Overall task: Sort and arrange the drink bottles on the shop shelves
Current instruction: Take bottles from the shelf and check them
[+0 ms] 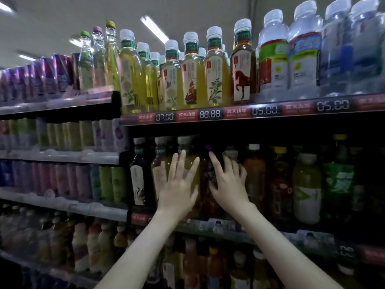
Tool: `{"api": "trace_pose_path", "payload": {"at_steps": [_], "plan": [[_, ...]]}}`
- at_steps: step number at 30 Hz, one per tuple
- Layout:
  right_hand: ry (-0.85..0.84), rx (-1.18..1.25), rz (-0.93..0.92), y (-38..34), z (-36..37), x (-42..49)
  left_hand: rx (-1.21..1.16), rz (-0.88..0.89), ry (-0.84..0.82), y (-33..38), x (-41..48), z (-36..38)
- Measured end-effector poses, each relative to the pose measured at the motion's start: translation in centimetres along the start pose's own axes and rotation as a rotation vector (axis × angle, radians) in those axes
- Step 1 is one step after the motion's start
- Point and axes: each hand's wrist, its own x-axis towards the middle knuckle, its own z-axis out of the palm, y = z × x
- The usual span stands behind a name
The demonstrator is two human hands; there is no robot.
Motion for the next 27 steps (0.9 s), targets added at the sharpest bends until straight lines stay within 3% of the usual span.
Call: {"api": "trace_pose_path", "payload": {"at_steps": [5,9,12,22,27], "plan": [[0.007,-0.225,0.045,-1.1,2.3,2.7,-0.017,0.04,0.049,-2.0,1.1,4.0],[-0.088,-0.284,0.051,-1.1,3.5,2.7,-0.081,0.076,0.021,-2.6,0.7,5.9],[-0.045,-0.325,0.041,-0.9,4.0,2.6,-0.122,0.087,0.069,-2.5,1.1,6.0],[0.048,-0.261,0.026,-0.8,3.9,1.8,-0.252,0.07,0.099,-1.7,1.0,6.5],[0.097,-0.047,-0.012,-1.3,3.3,0.5,-0.336,0.048,0.054,-1.3,0.9,6.0]]}}
